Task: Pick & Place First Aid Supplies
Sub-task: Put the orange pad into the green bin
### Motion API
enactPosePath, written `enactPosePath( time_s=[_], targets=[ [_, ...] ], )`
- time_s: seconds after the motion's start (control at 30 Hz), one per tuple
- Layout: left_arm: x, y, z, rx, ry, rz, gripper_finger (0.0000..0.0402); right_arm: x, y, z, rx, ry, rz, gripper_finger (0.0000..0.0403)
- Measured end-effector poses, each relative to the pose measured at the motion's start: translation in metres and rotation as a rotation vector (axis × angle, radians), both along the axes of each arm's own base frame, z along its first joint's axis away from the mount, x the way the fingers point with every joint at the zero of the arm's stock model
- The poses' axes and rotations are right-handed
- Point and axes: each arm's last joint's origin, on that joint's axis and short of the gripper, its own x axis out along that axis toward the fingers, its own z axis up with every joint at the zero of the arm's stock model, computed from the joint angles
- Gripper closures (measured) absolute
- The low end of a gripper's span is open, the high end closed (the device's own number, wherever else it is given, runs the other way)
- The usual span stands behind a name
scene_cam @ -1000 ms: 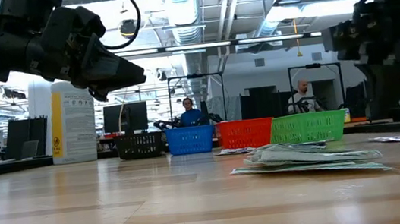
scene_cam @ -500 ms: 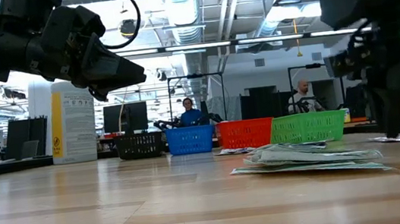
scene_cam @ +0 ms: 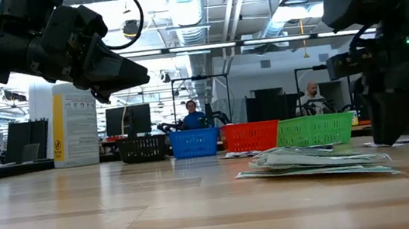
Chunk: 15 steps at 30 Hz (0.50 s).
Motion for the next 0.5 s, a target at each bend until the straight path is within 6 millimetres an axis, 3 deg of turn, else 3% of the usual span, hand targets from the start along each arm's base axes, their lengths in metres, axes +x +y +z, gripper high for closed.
enactPosePath(
  time_s=[0.27, 0.5],
  targets=[
    [0.0001, 0.0001, 0.0003, 0.000, -0.003, 0.000, 0.0286, 0.0010, -0.0027, -0.0002, 0.047, 0.008, 0.006, 0.0391],
    [0.0001, 0.0000, 0.0003, 0.000, -0.003, 0.000, 0.0286, 0.0007, -0.0016, -0.0002, 0.042, 0.012, 0.036, 0.0400]
  ],
)
